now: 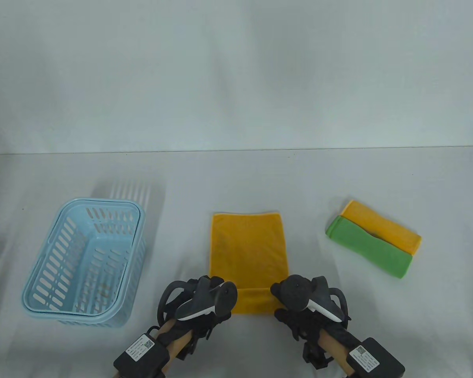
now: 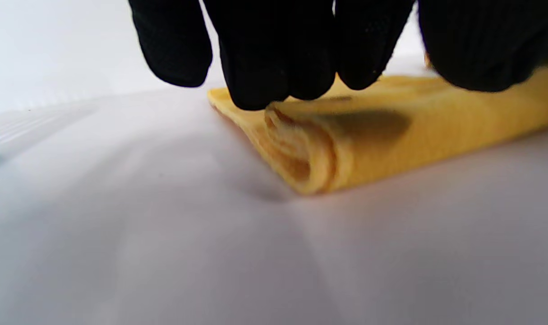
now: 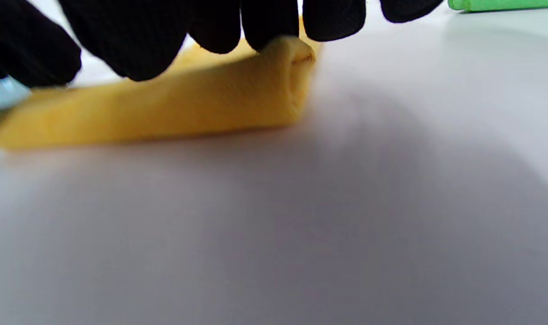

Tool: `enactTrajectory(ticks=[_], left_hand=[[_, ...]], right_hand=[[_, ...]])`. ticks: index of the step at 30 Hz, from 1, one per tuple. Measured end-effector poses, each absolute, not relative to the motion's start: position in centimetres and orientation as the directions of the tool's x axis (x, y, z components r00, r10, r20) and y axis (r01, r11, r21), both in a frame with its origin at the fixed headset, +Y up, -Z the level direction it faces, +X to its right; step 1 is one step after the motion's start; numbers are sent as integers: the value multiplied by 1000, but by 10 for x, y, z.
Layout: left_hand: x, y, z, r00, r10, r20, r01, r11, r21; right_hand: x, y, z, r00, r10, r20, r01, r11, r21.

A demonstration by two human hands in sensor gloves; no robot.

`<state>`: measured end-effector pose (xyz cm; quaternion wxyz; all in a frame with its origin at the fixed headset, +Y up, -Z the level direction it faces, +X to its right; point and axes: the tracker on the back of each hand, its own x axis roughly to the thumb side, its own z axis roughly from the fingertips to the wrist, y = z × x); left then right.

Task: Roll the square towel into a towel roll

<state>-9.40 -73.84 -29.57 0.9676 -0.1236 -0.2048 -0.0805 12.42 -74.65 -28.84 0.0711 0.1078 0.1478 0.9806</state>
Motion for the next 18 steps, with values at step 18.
enactTrajectory(ticks=[18], left_hand=[[-99,-762,-303,914,-110,391,235,928,-289]], right_hand=[[133,-757,-297,-970,203,135,-168,-957,235]])
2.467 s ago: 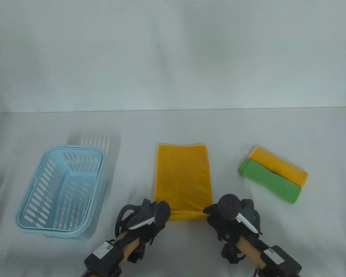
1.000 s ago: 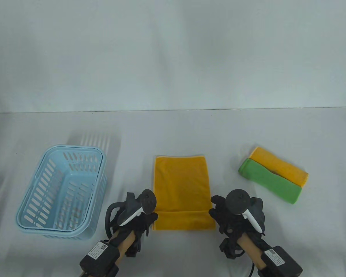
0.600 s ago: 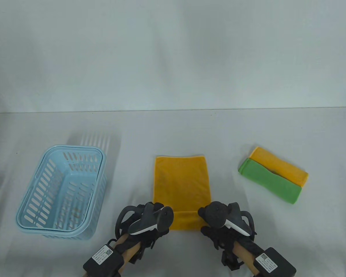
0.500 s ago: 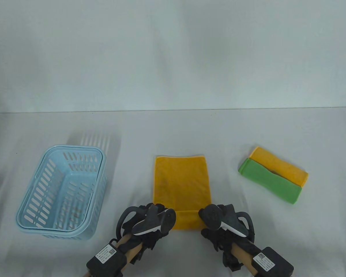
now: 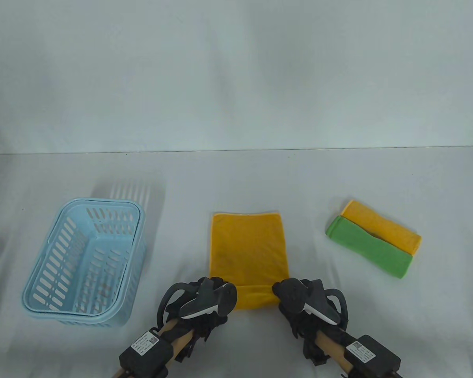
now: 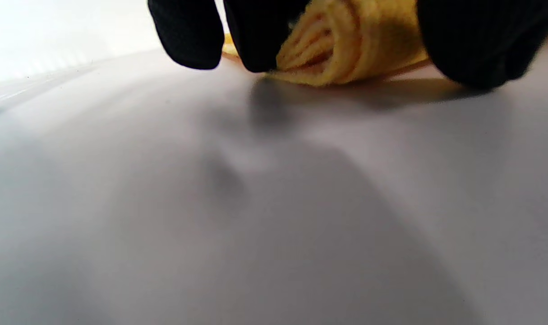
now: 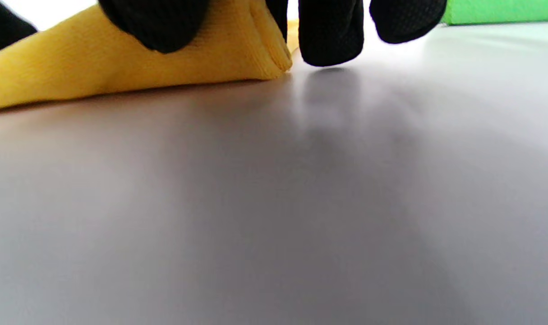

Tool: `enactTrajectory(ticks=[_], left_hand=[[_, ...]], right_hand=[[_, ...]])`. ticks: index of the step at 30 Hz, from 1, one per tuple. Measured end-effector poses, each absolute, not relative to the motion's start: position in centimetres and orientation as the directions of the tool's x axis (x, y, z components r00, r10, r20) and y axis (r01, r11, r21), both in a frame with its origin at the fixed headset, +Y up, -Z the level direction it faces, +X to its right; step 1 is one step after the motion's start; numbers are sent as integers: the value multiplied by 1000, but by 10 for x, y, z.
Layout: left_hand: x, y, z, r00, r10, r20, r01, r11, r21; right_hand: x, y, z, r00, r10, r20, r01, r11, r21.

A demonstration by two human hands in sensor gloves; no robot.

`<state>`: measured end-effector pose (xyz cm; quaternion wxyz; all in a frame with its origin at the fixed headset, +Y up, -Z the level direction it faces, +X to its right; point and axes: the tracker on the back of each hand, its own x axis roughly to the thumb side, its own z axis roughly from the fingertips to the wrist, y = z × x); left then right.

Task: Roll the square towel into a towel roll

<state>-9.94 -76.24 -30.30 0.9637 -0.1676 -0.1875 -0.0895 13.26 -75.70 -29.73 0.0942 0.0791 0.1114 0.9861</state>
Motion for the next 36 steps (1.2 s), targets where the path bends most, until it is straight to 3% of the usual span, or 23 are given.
enactTrajectory(ticks=[8,14,21,32,36], left_hand=[[-103,-759,-308,930,-58,363,181,932,-314],[-116,-746,-315,949,135,285,-22,930,-368],[-128,-741,-319,946,262,192,-164,896,-413],[-138,-744,-326,975,202,89,-157,919,-362],[-144,-742,-326,978,198,68,-164,927,-337]], right_hand=[[149,-754,-306,-916,402,9,-383,-880,280],[156,-751,-308,-883,468,-33,-458,-846,275],[161,-750,-308,-852,516,-89,-519,-810,272],[174,-752,-312,-804,563,-192,-594,-773,223],[176,-746,-311,-816,553,-170,-578,-793,193]])
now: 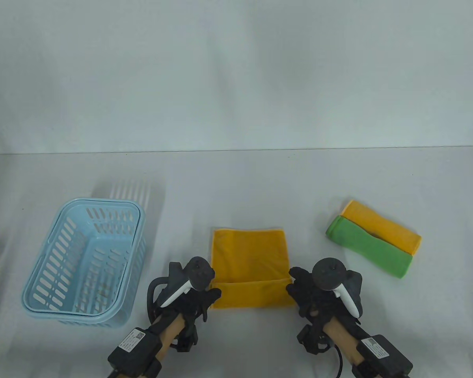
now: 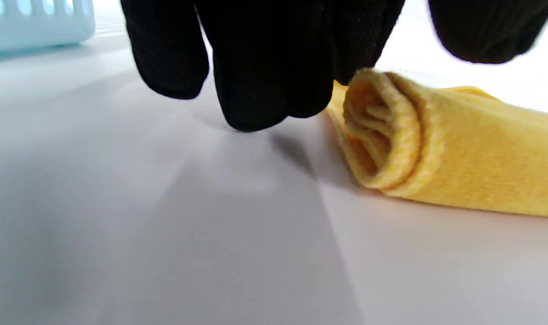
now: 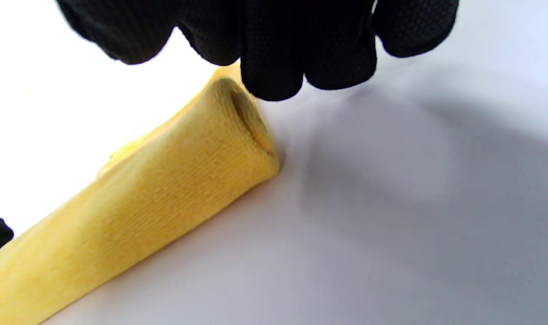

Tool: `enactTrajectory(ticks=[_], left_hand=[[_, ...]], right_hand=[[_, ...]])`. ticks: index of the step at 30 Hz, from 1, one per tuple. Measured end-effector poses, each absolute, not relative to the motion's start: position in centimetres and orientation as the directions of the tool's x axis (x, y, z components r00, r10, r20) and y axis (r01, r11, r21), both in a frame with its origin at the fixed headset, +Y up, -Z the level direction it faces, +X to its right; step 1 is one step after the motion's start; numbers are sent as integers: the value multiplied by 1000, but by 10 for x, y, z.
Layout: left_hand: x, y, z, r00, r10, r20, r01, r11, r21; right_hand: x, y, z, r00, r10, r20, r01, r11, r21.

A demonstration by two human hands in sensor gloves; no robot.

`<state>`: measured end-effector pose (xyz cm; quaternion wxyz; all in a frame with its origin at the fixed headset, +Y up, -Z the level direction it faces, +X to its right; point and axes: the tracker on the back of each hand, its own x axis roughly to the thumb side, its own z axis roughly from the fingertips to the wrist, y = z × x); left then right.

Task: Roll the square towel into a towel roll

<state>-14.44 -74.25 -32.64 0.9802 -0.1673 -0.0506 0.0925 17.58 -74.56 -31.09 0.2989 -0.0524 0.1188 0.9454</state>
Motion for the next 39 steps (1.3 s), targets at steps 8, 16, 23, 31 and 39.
enactTrajectory(ticks=[8,16,23,31,39], left_hand=[[-125,-725,-314,954,135,269,-67,967,-245],[-102,-742,-305,920,-46,390,149,960,-236],[-102,-760,-309,924,-87,371,200,939,-279],[-103,-760,-312,939,-72,338,175,942,-286],[-110,-749,-318,951,53,304,53,942,-332]], right_hand=[[153,-732,-301,-863,504,29,-479,-836,267],[137,-753,-299,-955,274,110,-222,-912,344],[134,-766,-301,-976,197,89,-156,-927,340],[136,-763,-303,-977,200,76,-175,-951,256],[144,-756,-307,-948,317,34,-298,-918,261]])
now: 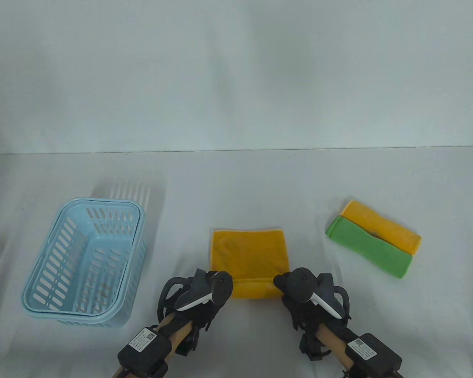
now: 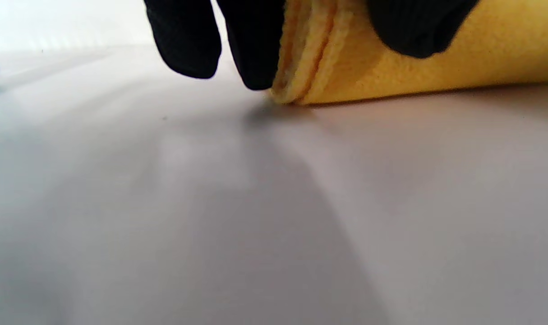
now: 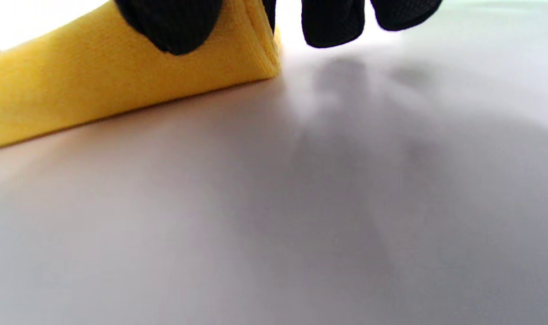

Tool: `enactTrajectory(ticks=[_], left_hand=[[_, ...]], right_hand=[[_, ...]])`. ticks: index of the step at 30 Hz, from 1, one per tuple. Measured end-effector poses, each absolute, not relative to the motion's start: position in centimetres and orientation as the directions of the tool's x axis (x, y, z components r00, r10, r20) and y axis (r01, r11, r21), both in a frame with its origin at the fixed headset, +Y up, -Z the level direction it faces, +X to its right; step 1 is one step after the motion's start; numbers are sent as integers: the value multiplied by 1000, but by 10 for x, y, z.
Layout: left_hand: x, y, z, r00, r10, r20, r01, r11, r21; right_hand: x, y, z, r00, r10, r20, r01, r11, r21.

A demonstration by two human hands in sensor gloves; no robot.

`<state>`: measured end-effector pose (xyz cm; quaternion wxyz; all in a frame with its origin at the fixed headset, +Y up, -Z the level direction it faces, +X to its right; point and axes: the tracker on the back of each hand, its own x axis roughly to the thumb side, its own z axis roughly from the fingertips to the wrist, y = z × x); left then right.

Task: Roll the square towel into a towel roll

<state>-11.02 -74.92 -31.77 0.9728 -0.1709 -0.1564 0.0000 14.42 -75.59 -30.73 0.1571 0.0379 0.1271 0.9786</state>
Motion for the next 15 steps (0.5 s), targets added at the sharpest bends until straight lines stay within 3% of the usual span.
enactTrajectory(ticks=[6,15], left_hand=[[-123,-746,-325,947,259,189,-155,887,-434],[-131,-740,-327,944,315,98,-247,873,-421]], right_hand=[[154,-751,-311,-896,442,-34,-435,-863,257],[162,-751,-312,-850,513,-116,-525,-816,241]])
